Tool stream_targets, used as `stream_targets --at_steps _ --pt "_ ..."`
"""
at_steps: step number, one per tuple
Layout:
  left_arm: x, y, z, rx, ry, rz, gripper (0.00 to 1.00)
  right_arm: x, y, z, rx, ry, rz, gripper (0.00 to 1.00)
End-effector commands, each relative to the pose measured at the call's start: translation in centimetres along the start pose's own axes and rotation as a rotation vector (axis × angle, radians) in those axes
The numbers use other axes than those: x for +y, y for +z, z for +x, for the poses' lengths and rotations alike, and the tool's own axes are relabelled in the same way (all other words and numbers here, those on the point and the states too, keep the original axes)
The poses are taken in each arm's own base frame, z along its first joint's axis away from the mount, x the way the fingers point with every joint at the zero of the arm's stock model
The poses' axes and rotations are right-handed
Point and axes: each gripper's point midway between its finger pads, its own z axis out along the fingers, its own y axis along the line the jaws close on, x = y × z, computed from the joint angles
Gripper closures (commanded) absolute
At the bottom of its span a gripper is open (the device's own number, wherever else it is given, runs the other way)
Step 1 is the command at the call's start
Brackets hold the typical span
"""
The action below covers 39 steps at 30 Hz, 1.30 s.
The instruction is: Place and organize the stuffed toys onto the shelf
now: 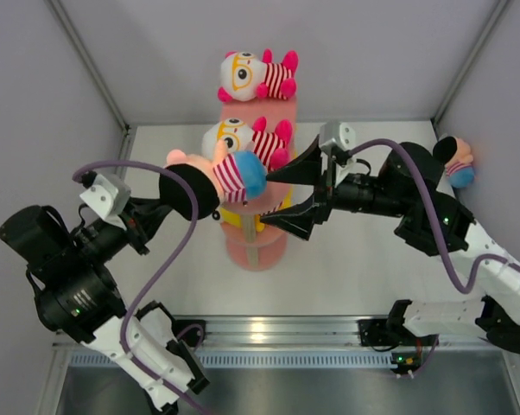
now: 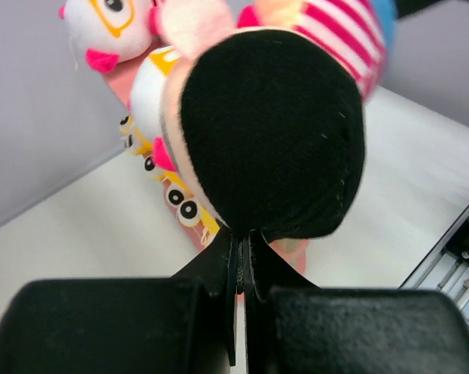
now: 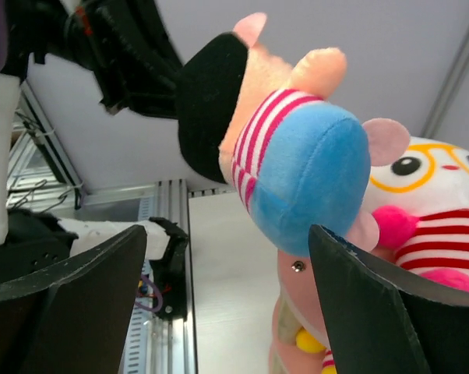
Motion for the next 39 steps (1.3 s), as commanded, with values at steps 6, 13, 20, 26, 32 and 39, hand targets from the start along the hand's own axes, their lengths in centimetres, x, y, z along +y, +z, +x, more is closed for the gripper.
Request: stream_targets --at_steps 6,13,20,26,32,39 --pt "-7.3 -0.7 -1.9 -0.106 0.122 0.261 1.0 -0.3 -2.5 -4.8 0.065 -0.083 0.09 0.03" --pt "-8.7 -1.2 -1.5 -0.111 0.142 0.299 1.0 -2.2 0.4 -6.0 0.087 0.005 0.14 0.01" --pt "-8.7 -1.1 -1.3 -0.112 0.14 0.3 1.0 -3.0 3.0 -3.8 0.13 0.139 0.131 0.01" --pt "-8.5 -1.1 -0.9 -0.113 0.128 0.307 1.0 -4.4 3.4 -1.6 0.191 0.165 0.177 0.16" --pt "-7.9 -1.0 -0.6 -0.112 0.111 0.306 1.0 -2.4 2.3 -1.1 0.189 0.132 0.08 1.0" --pt "-7.0 -0.7 -0.1 -0.096 0.091 0.275 0.52 0.5 -3.0 -2.1 0.115 0.033 0.04 1.0"
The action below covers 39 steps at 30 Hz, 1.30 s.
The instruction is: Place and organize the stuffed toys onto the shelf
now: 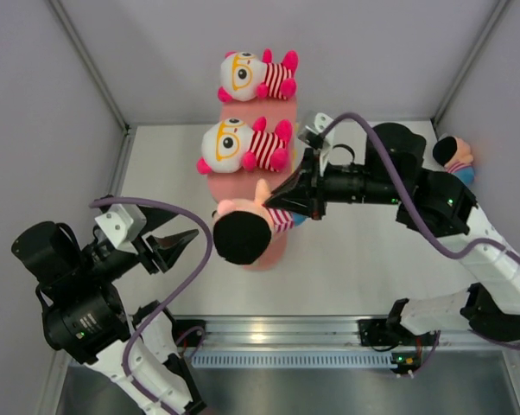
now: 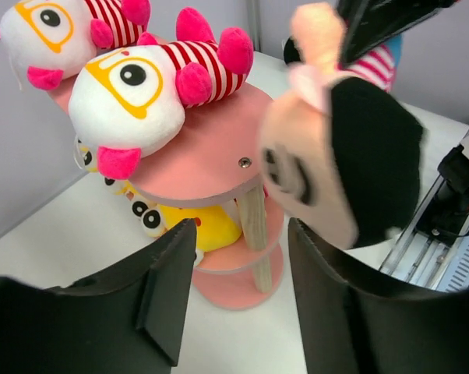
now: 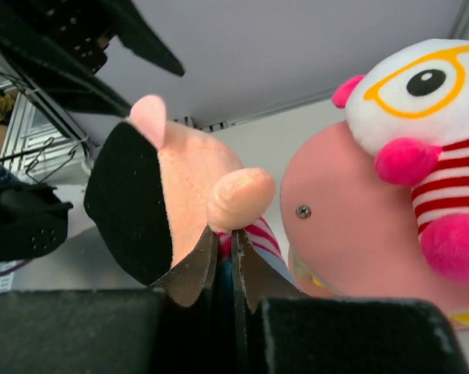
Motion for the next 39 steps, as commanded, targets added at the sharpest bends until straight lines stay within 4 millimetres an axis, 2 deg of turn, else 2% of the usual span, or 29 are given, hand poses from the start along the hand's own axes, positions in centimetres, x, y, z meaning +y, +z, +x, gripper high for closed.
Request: stream_targets --at_steps 1,2,3,4,5,6,8,9,11,12,13,14,15,16,17,18,19,20,21,22,23,24,25,26,28,29,32,35,39 --pt "-1.8 0.1 -0.9 -0.068 0.004 0.129 0.41 2.4 -4.6 -1.7 -0.116 -0.106 -0.047 1.0" --pt "-1.6 0.1 -0.7 -0.059 0.004 0.113 0.37 2.4 -5.2 -1.2 -0.118 -0.112 -0.039 1.0" --pt "-1.3 0.2 -0.5 -0.055 -0.007 0.106 0.36 2.6 -7.0 -1.3 -0.148 -0.126 -0.01 1.0" --pt "-1.2 0.2 -0.3 -0.052 -0.006 0.101 0.33 1.9 -6.9 0.4 -0.116 -0.123 0.016 1.0" --pt "-0.9 0.2 -0.1 -0.046 -0.012 0.09 0.33 2.1 -8.4 0.7 -0.139 -0.136 0.032 1.0" --pt "-0.6 0.2 0.1 -0.045 -0.027 0.089 0.32 1.2 -8.0 2.8 -0.098 -0.128 0.059 1.0" --pt "-0.2 0.2 0.4 -0.042 -0.039 0.085 0.32 1.5 -9.3 4.0 -0.107 -0.131 0.07 1.0" --pt "0.0 0.3 0.6 -0.042 -0.05 0.086 0.32 0.8 -9.1 5.9 -0.071 -0.151 0.087 1.0" --pt "0.3 0.3 0.9 -0.037 -0.054 0.078 0.31 0.3 -10.3 7.2 -0.076 -0.164 0.127 1.0" --pt "0.5 0.3 1.1 -0.034 -0.064 0.074 0.31 -1.5 -10.0 9.4 -0.037 -0.16 0.205 1.0" --pt "0.8 0.3 1.3 -0.028 -0.07 0.065 0.31 -2.4 -10.3 10.1 -0.042 -0.164 0.253 1.0" --pt "1.2 0.3 1.7 -0.019 -0.082 0.051 0.31 -3.5 -11.8 9.3 -0.121 -0.184 0.345 1.0" --pt "1.5 0.3 2.0 -0.012 -0.088 0.041 0.31 -4.8 -11.4 11.7 -0.091 -0.194 0.389 1.0" --pt "1.8 0.3 2.3 -0.003 -0.1 0.03 0.31 -5.7 -11.8 12.1 -0.112 -0.207 0.438 1.0" --pt "2.2 0.3 2.8 0.005 -0.115 0.019 0.31 -6.5 -13.7 10.4 -0.236 -0.224 0.532 1.0" --pt "3.0 0.3 3.4 0.027 -0.136 -0.011 0.31 -8.0 -13.3 12.8 -0.214 -0.238 0.586 1.0" --pt "3.4 0.2 3.8 0.039 -0.147 -0.027 0.31 -8.7 -13.9 12.9 -0.259 -0.249 0.632 1.0" --pt "4.1 0.2 4.7 0.053 -0.183 -0.042 0.31 -9.9 -14.5 14.8 -0.271 -0.258 0.7 1.0" --pt "5.0 0.1 5.5 0.079 -0.204 -0.075 0.31 -10.2 -15.0 13.8 -0.351 -0.291 0.733 1.0" --pt "5.5 0.1 6.2 0.096 -0.226 -0.092 0.31 -10.6 -15.6 14.0 -0.382 -0.302 0.766 1.0" --pt "6.5 0.1 7.3 0.114 -0.271 -0.104 0.31 -11.8 -15.2 16.1 -0.338 -0.335 0.81 1.0" --pt "7.0 0.0 8.0 0.129 -0.3 -0.116 0.31 -12.0 -15.3 15.6 -0.379 -0.35 0.827 1.0" --pt "7.8 -0.1 9.0 0.158 -0.323 -0.145 0.31 -12.4 -15.0 16.2 -0.374 -0.364 0.84 1.0" --pt "8.7 -0.1 10.2 0.176 -0.372 -0.151 0.31 -13.1 -14.1 17.7 -0.327 -0.395 0.851 1.0" --pt "9.6 -0.2 11.7 0.208 -0.411 -0.166 0.31 -13.8 -13.3 18.0 -0.326 -0.413 0.871 1.0" --pt "10.2 -0.2 12.9 0.223 -0.45 -0.164 0.3 -14.9 -12.1 19.7 -0.248 -0.435 0.888 1.0" --pt "11.2 -0.3 14.6 0.257 -0.501 -0.173 0.28 -16.5 -10.6 21.4 -0.171 -0.465 0.924 1.0" --pt "11.4 -0.5 15.3 0.279 -0.477 -0.183 0.27 -16.8 -8.9 21.8 -0.175 -0.52 0.88 1.0" --pt "11.0 -0.6 15.2 0.278 -0.421 -0.181 0.26 -16.9 -7.3 21.7 -0.235 -0.61 0.844 1.0"
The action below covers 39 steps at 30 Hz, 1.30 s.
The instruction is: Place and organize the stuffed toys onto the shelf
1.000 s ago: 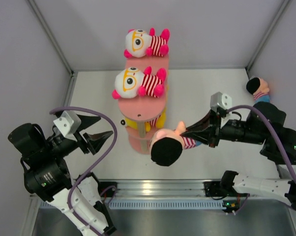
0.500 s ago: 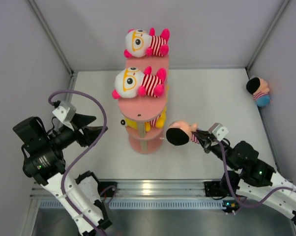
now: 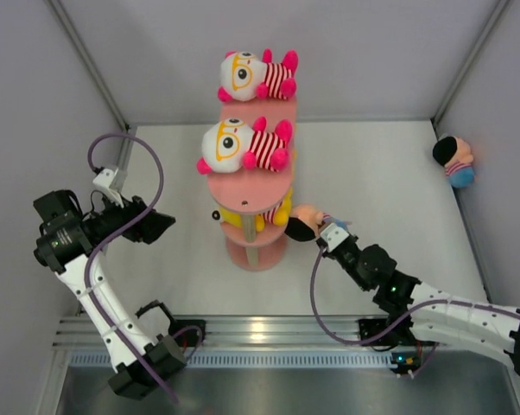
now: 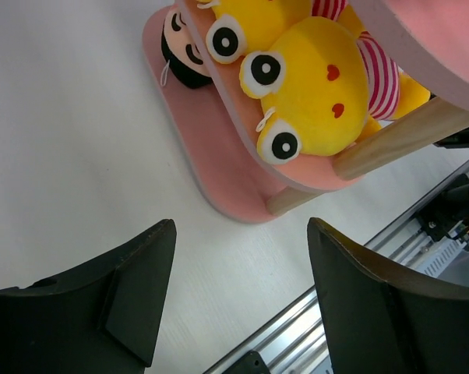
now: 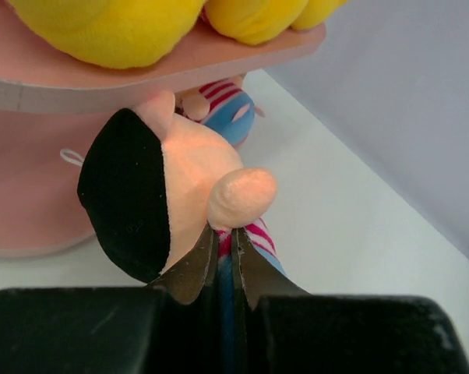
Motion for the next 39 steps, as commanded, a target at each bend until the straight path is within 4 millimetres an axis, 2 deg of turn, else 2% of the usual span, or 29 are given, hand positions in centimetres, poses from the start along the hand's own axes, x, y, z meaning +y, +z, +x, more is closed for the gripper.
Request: stream_targets --at_steps 1,3,4,5,6,7,8,9,10,14,18,19,20,21,25,28,29,32,39 --pt "-1.0 -0.4 -0.2 -0.019 0.112 -0.003 0.26 -1.8 0.9 -5.5 -0.273 0.012 0.087 1.0" --pt "-1.4 -0.4 -0.2 -0.028 0.118 0.007 0.25 -1.3 1.7 -5.2 -0.304 -0.011 0.1 1.0" --pt "-1.4 -0.4 -0.2 -0.03 0.116 0.009 0.25 -0.1 2.7 -3.9 -0.267 -0.033 0.072 1.0" --pt "-1.5 -0.4 -0.2 -0.032 0.115 0.014 0.25 0.6 3.1 -3.9 -0.276 -0.044 0.047 1.0" --pt "-1.6 -0.4 -0.2 -0.033 0.113 0.016 0.25 0.6 3.4 -4.7 -0.32 -0.034 0.053 1.0" --pt "-1.5 -0.4 -0.2 -0.032 0.115 0.015 0.25 1.9 4.1 -3.6 -0.299 -0.054 0.021 1.0" --pt "-1.5 -0.4 -0.2 -0.032 0.117 0.015 0.25 2.3 4.3 -3.9 -0.33 -0.043 0.013 1.0" --pt "-1.5 -0.4 -0.1 -0.029 0.115 0.012 0.25 1.9 4.2 -5.2 -0.398 -0.026 0.038 1.0" --pt "-1.5 -0.4 -0.2 -0.03 0.119 0.01 0.25 2.9 4.6 -4.4 -0.394 -0.038 0.012 1.0" --pt "-1.4 -0.4 -0.2 -0.029 0.12 0.011 0.24 6.2 5.2 -4.7 -0.467 -0.038 -0.119 1.0" --pt "-1.4 -0.4 -0.3 -0.031 0.125 0.008 0.24 8.8 5.0 -3.0 -0.427 -0.047 -0.228 1.0" --pt "-1.4 -0.5 -0.4 -0.031 0.128 0.009 0.24 9.2 4.9 -2.0 -0.391 -0.061 -0.25 1.0" --pt "-1.4 -0.4 -0.4 -0.033 0.127 0.015 0.24 10.0 4.7 -1.8 -0.389 -0.075 -0.292 0.95" --pt "-1.5 -0.4 -0.5 -0.035 0.127 0.018 0.24 10.3 4.6 -1.6 -0.378 -0.082 -0.309 0.86" --pt "-1.4 -0.2 -0.7 -0.041 0.101 0.04 0.24 11.3 4.4 -1.0 -0.348 -0.108 -0.366 0.78" --pt "-1.4 -0.2 -0.7 -0.043 0.09 0.043 0.24 11.6 4.1 -1.1 -0.343 -0.109 -0.382 0.6" --pt "-1.3 -0.2 -0.7 -0.038 0.091 0.035 0.24 11.8 3.9 -0.9 -0.334 -0.108 -0.395 0.51" --pt "-1.4 -0.4 -0.5 -0.034 0.118 0.019 0.24 11.1 3.0 -1.7 -0.346 -0.06 -0.38 0.37" --pt "-1.8 -0.5 -0.6 -0.042 0.145 0.018 0.23 11.1 2.2 -3.0 -0.286 0.0 -0.425 0.25"
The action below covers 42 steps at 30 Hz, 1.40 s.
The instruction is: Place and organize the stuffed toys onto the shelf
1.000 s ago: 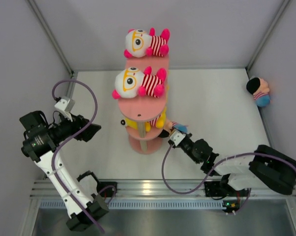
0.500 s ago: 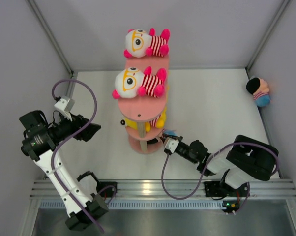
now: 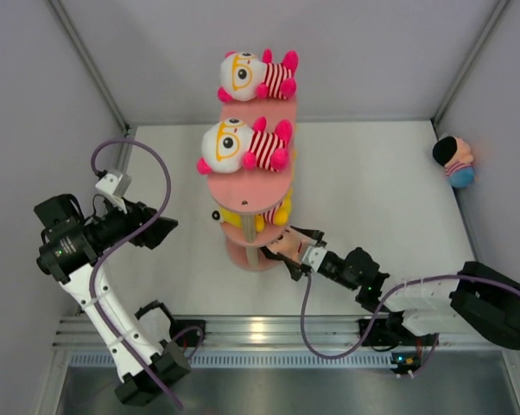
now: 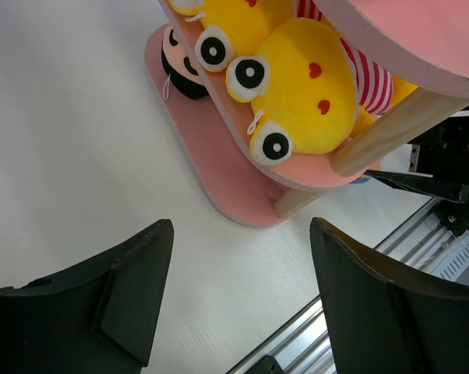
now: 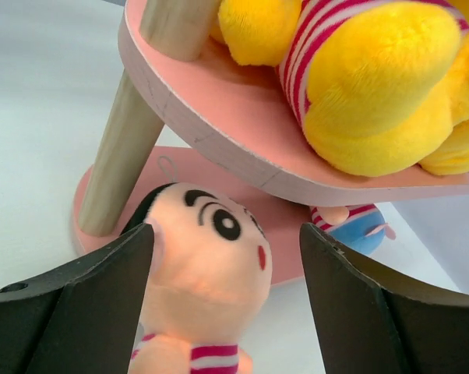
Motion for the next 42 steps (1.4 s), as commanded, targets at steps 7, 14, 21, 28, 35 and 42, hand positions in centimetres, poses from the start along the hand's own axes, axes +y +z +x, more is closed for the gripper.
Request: stream_targets --at_steps 7,14,21,28,35,42 --pt "-0.8 -0.3 -0.4 -0.017 0.06 0.002 0.23 0.5 -1.9 -3.0 0.052 0.243 -0.062 0.24" --pt "-1.1 -0.3 -0.4 -0.023 0.067 0.009 0.23 -3.9 -6.6 -1.0 0.278 0.711 0.324 0.13" --pt "-1.2 -0.3 -0.3 -0.024 0.064 0.01 0.23 -1.1 -11.8 5.2 0.57 1.206 0.643 0.13" --pt "-1.6 -0.4 -0.3 -0.027 0.069 0.005 0.23 1.8 -9.7 6.0 0.516 1.484 0.573 0.18" --pt "-0.6 0.0 1.2 0.004 0.047 -0.002 0.23 4.1 -8.7 8.1 0.559 1.541 0.549 0.23" --pt "2.1 0.5 3.7 0.092 0.02 -0.043 0.23 2.1 -6.9 7.5 0.455 1.515 0.546 0.78"
